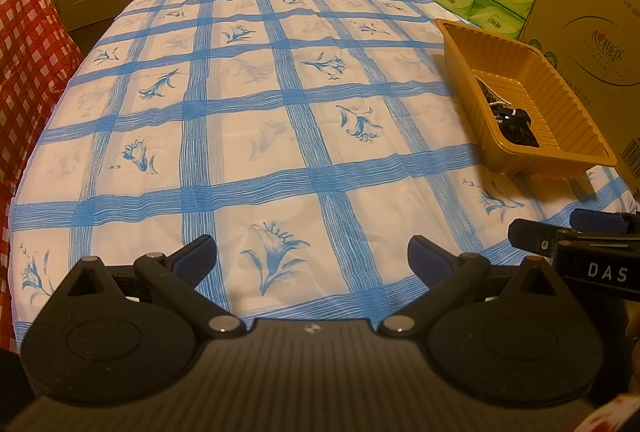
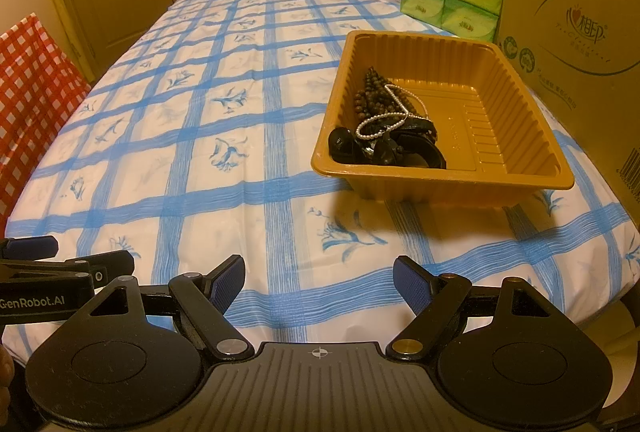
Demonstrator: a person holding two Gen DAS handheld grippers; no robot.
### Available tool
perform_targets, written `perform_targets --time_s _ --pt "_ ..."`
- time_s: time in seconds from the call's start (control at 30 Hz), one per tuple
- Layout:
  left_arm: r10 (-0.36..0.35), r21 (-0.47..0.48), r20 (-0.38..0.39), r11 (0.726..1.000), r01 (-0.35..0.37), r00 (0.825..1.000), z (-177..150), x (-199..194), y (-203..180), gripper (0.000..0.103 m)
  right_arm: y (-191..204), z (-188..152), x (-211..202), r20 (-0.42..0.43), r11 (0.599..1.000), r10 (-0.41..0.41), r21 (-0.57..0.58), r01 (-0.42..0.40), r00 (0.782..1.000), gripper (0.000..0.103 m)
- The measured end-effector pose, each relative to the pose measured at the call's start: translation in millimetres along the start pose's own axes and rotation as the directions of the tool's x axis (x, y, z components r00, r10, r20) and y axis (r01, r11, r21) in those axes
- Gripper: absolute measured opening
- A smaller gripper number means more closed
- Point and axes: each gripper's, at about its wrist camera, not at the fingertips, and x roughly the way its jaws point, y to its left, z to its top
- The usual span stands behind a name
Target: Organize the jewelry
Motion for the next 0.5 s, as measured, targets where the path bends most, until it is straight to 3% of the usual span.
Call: perform_targets --time_s 0.5 --pt "-0.001 0.002 0.001 1.0 0.001 1.0 0.0 0.3 -1.2 0.102 -0.2 0.2 0.2 0.0 1.0 0.0 0.0 0.0 1.0 0.081"
